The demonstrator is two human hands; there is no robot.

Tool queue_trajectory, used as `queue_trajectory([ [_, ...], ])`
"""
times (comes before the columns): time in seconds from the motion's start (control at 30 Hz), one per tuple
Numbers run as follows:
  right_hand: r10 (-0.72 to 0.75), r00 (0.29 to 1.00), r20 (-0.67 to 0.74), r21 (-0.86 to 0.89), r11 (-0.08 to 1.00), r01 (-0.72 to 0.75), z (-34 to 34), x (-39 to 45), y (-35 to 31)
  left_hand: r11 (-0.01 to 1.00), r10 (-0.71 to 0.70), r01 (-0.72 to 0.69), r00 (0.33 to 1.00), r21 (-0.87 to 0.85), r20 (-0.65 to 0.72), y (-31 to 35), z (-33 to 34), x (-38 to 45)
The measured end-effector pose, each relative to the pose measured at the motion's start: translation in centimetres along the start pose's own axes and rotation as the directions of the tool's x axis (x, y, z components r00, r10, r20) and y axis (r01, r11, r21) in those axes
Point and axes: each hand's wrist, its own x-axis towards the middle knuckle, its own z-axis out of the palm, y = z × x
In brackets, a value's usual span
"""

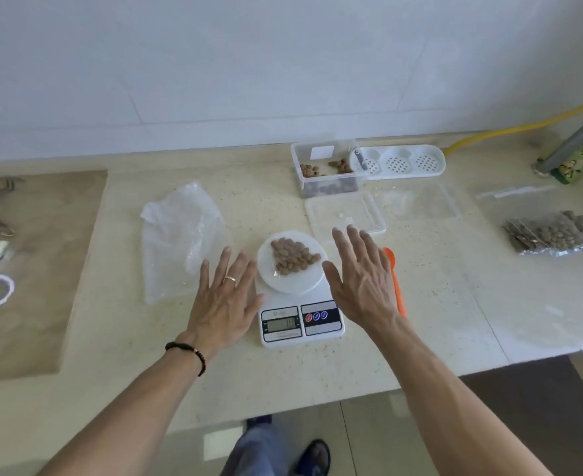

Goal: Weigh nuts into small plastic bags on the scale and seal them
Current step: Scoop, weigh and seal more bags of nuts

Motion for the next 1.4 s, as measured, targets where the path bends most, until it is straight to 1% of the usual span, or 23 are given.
queue_trajectory([
  [0.13, -0.016, 0.997, 0.077, -0.063, 0.998, 0.021, 0.6, -1.8, -0.3, 0.999, -0.039, 0.039, 0.999, 0.017, 0.013, 0.6, 1.2, -3.0],
  [0.37, -0.022, 0.997, 0.068, -0.057, 0.998, 0.026, 0.3, -3.4, -0.4, 0.998, -0.056, 0.056, 0.998, 0.001, -0.015, 2.0, 1.4, -4.9],
  [0.7, -0.012, 0.998, 0.055, -0.012, 1.0, 0.013, -0.3, -3.3, -0.2, 0.999, -0.042, 0.042, 0.998, -0.002, -0.041, 2.8, 0.6, -4.1],
  [0.9, 0.014, 0.999, 0.041, 0.03, 0.999, -0.015, -0.9, -1.8, 0.3, 1.0, 0.015, -0.015, 0.999, -0.006, -0.037, 2.7, -0.9, -1.5],
  [1.0, 0.12, 0.992, 0.033, 0.135, 0.983, -0.123, -1.2, -0.6, 0.8, 0.996, 0.081, -0.082, 0.996, -0.031, -0.037, 2.9, -2.0, 1.5],
  [1.1, 0.307, 0.952, -0.013, 0.292, 0.911, -0.29, -1.6, 0.5, 2.1, 0.986, 0.15, -0.152, 0.988, -0.07, -0.036, 3.7, -2.9, 5.3],
  [1.17, 0.444, 0.896, -0.015, 0.396, 0.825, -0.402, -1.9, 1.0, 3.2, 0.975, 0.204, -0.205, 0.979, -0.083, -0.019, 4.4, -3.0, 8.0],
  [1.23, 0.548, 0.836, 0.004, 0.494, 0.726, -0.478, -2.0, 1.2, 4.3, 0.963, 0.25, -0.251, 0.968, -0.094, -0.017, 5.3, -2.8, 10.6],
  [1.3, 0.633, 0.772, 0.054, 0.567, 0.617, -0.546, -1.9, 1.3, 5.5, 0.951, 0.287, -0.285, 0.958, -0.116, -0.001, 6.4, -2.5, 13.1],
  [1.4, 0.733, 0.655, 0.184, 0.603, 0.442, -0.664, -1.5, 1.4, 6.9, 0.939, 0.314, -0.302, 0.948, -0.168, 0.055, 8.1, -2.0, 16.6],
])
